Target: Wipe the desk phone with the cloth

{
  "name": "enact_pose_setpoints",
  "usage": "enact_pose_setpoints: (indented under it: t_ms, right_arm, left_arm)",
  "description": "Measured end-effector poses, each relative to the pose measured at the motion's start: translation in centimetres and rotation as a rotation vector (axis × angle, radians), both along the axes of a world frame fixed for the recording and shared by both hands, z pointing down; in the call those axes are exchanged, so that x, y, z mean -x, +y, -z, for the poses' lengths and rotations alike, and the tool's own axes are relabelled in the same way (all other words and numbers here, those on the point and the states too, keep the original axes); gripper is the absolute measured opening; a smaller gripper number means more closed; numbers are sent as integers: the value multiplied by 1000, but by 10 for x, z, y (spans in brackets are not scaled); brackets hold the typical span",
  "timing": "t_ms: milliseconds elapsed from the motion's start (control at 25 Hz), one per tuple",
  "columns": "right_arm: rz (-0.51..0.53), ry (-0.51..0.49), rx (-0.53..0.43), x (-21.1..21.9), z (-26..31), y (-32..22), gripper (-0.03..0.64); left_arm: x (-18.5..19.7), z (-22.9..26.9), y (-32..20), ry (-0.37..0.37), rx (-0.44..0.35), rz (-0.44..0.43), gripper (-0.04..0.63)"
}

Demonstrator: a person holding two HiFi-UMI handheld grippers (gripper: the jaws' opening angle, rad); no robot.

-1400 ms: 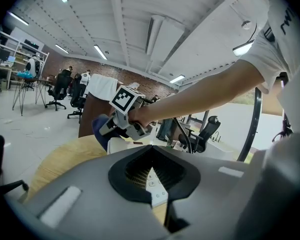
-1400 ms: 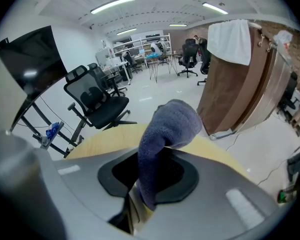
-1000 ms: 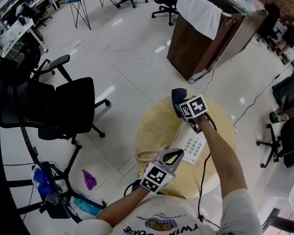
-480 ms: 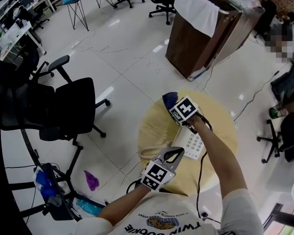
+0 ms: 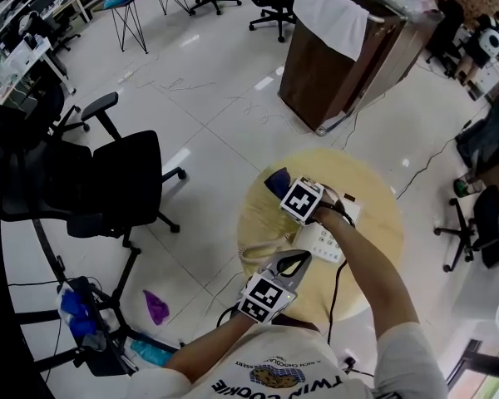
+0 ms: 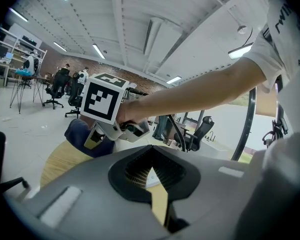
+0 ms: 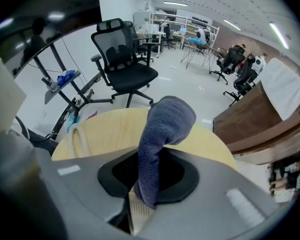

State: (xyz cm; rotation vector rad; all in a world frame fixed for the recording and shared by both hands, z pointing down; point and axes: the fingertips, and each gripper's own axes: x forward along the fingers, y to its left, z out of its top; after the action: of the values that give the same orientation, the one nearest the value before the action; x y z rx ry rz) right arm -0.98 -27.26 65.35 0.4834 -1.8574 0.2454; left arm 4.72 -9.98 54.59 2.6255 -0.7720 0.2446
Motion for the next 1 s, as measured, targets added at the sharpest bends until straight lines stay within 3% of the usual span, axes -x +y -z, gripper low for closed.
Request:
enact_pose_setpoints:
  t_ms: [440, 1000]
  right_arm:
    - [61, 22, 57, 25, -14, 55, 72]
    - [-1, 8, 113, 33, -20, 98, 71]
  left_arm:
    - [8, 1, 24, 7, -6, -44, -9]
    - [22, 4, 40, 11, -11, -112, -9]
